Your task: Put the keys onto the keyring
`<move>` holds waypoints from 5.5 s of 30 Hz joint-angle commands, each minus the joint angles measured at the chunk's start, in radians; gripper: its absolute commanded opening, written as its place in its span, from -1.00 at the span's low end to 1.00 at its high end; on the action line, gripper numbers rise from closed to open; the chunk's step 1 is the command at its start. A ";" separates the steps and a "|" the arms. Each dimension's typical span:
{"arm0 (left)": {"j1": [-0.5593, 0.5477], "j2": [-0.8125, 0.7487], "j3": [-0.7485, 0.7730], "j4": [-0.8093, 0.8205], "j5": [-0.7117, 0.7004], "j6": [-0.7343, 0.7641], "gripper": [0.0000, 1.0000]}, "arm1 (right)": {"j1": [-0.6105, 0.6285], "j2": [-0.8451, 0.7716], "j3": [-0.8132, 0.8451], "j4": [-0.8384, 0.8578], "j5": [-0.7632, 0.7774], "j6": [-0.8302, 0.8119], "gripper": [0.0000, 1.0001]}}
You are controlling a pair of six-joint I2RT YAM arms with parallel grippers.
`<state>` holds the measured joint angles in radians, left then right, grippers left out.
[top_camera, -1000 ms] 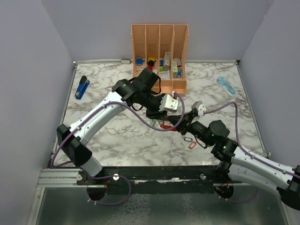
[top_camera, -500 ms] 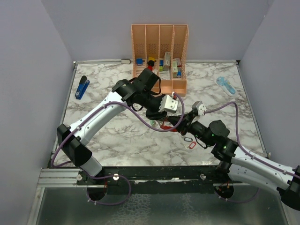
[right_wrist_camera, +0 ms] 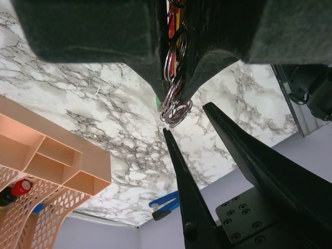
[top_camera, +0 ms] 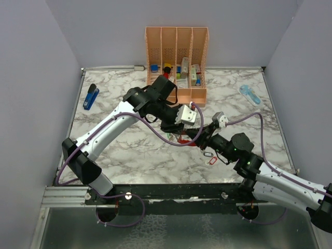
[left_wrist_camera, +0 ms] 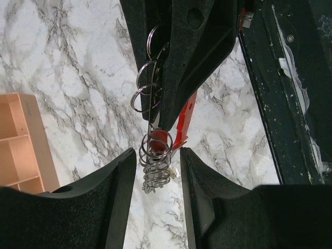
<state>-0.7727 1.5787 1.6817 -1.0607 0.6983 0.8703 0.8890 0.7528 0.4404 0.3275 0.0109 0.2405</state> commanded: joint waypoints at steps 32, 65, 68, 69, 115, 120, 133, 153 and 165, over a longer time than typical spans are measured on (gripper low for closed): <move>-0.012 -0.021 -0.069 0.069 0.064 -0.041 -0.15 | -0.002 0.006 0.027 0.028 -0.001 0.034 -0.90; -0.036 -0.076 -0.164 0.156 -0.045 -0.107 -0.20 | -0.002 -0.021 0.027 0.018 0.008 0.057 -0.90; -0.036 -0.070 -0.150 0.148 -0.045 -0.103 -0.30 | -0.002 -0.016 0.026 0.018 0.006 0.056 -0.90; -0.036 -0.069 -0.147 0.148 -0.045 -0.103 -0.36 | -0.001 -0.014 0.025 0.017 0.006 0.056 -0.90; -0.034 -0.028 -0.004 0.177 0.055 -0.164 -1.00 | -0.002 -0.222 -0.085 -0.053 0.055 0.074 -0.66; -0.034 -0.032 -0.022 0.178 0.050 -0.156 -1.00 | -0.002 -0.249 -0.076 -0.098 0.053 0.069 -0.58; -0.033 -0.048 -0.089 0.197 -0.016 -0.123 -1.00 | -0.002 -0.393 0.018 -0.367 0.197 0.041 0.21; -0.033 -0.050 -0.046 0.163 0.071 -0.133 -1.00 | -0.002 -0.253 0.042 -0.247 -0.024 -0.050 0.32; -0.033 -0.043 -0.016 0.162 0.124 -0.162 -1.00 | -0.002 -0.156 -0.021 -0.081 -0.015 -0.007 -0.32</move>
<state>-0.8062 1.5558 1.6238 -0.9066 0.7609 0.7235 0.8883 0.5999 0.4221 0.1589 0.0086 0.2176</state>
